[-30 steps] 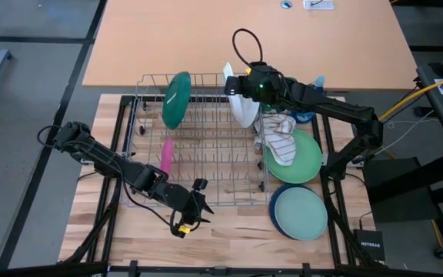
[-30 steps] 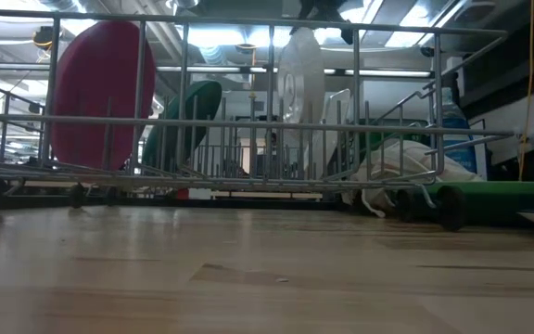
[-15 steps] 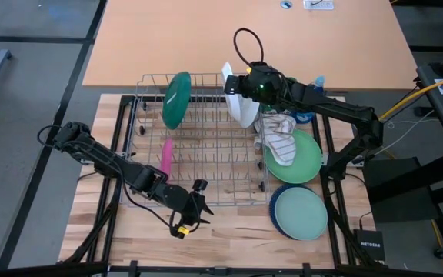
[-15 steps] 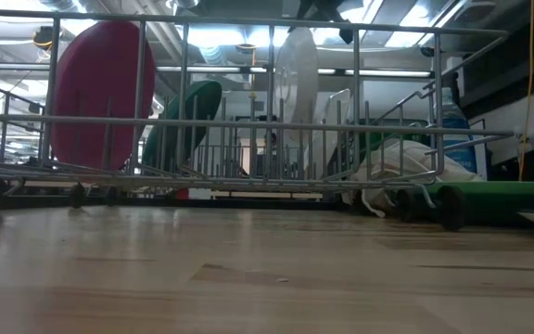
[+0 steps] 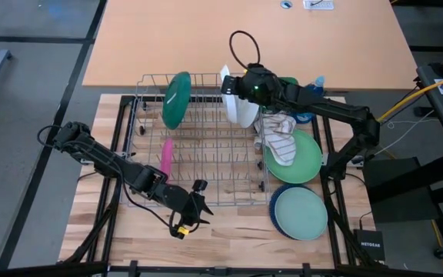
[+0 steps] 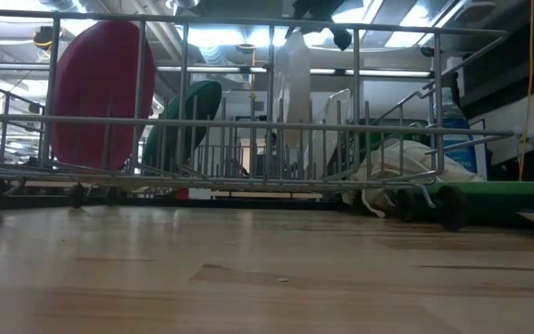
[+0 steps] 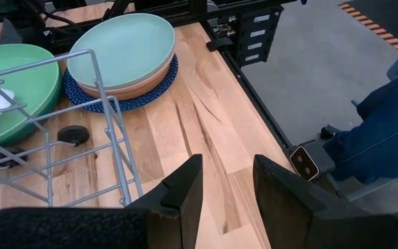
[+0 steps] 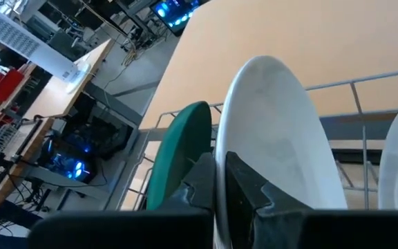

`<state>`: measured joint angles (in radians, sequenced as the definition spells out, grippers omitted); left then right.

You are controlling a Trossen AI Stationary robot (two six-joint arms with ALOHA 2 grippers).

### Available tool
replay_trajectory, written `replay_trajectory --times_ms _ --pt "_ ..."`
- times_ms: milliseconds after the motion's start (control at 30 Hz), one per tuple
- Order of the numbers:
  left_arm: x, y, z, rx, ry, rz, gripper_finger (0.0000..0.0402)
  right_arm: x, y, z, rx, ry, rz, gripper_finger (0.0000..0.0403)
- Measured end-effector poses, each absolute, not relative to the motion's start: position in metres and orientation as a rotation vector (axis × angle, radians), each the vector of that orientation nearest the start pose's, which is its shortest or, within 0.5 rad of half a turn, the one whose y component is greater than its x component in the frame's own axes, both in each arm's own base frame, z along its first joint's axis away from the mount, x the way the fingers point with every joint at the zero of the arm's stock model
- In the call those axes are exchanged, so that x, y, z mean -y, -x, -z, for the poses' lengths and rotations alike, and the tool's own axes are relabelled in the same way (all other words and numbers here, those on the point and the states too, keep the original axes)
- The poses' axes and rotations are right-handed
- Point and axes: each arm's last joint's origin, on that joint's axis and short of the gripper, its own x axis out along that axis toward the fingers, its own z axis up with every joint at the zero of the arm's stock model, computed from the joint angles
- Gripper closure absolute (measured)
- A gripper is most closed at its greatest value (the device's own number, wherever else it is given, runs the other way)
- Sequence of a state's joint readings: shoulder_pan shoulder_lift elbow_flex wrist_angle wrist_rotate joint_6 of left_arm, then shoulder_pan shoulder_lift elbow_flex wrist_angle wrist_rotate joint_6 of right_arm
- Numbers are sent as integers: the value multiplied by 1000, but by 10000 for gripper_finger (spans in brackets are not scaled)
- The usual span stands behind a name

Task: Sort dishes
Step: Put the white plate in the dish rack

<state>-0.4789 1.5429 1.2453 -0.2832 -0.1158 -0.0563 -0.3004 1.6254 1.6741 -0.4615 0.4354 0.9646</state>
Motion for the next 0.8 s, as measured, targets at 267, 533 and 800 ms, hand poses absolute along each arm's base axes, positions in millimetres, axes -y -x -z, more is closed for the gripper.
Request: replay_trajectory --times_ms 267,533,800 --pt "156 -308 -300 -569 -118 338 284 125 -353 -387 -38 -876 936 389" --pt "156 -306 -297 -603 -120 333 284 127 -352 -387 -4 -872 985 390" --pt "155 -305 -296 -620 -115 329 284 133 -359 -372 -59 -866 1025 386"
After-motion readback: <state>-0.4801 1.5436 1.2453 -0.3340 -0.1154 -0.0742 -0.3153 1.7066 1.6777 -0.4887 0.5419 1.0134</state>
